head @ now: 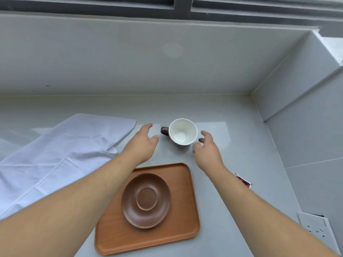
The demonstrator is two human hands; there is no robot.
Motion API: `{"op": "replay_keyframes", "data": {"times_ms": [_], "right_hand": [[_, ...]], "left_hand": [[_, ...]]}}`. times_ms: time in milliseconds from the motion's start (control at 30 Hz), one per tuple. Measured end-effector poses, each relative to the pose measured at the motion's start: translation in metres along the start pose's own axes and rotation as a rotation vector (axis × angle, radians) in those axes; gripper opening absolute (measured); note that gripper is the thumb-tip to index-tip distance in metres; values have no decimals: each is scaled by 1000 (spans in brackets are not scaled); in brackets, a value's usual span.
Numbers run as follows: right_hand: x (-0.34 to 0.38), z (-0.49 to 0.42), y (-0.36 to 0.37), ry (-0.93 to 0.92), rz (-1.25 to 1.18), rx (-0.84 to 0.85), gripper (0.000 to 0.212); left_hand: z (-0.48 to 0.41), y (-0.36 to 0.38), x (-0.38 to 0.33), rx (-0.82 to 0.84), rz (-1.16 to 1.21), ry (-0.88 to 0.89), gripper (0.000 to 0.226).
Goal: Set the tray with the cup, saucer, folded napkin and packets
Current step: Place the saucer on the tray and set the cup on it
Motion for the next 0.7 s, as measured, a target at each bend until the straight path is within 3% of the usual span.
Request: {"op": "replay_keyframes", "data": {"times_ms": [100, 200, 300, 500, 700], "right_hand": [[7, -25, -1, 138, -298, 101, 62], [11, -41, 3, 192, -352, 165, 54], [14, -47, 7, 144, -295, 155, 36], [30, -25, 14, 80, -176, 142, 34], [38, 36, 37, -63, 120, 179, 32]], "left_hand": [[-23, 12, -28, 70, 159, -80, 56], [-35, 22, -38, 147, 237, -158, 54], [-37, 26, -36, 132, 251, -154, 43], [-13, 3, -11, 78, 134, -90, 15], [48, -38, 32, 209, -13, -75, 17]]}}
Point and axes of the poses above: each hand's wrist, its own z-axis away from the middle knuckle, its own y-axis out of the palm, x = y × z, the point moved 1 cm from there along -z, towards the middle knuckle, and after that the axes turned 2 degrees about -z, right-handed, at the moved point
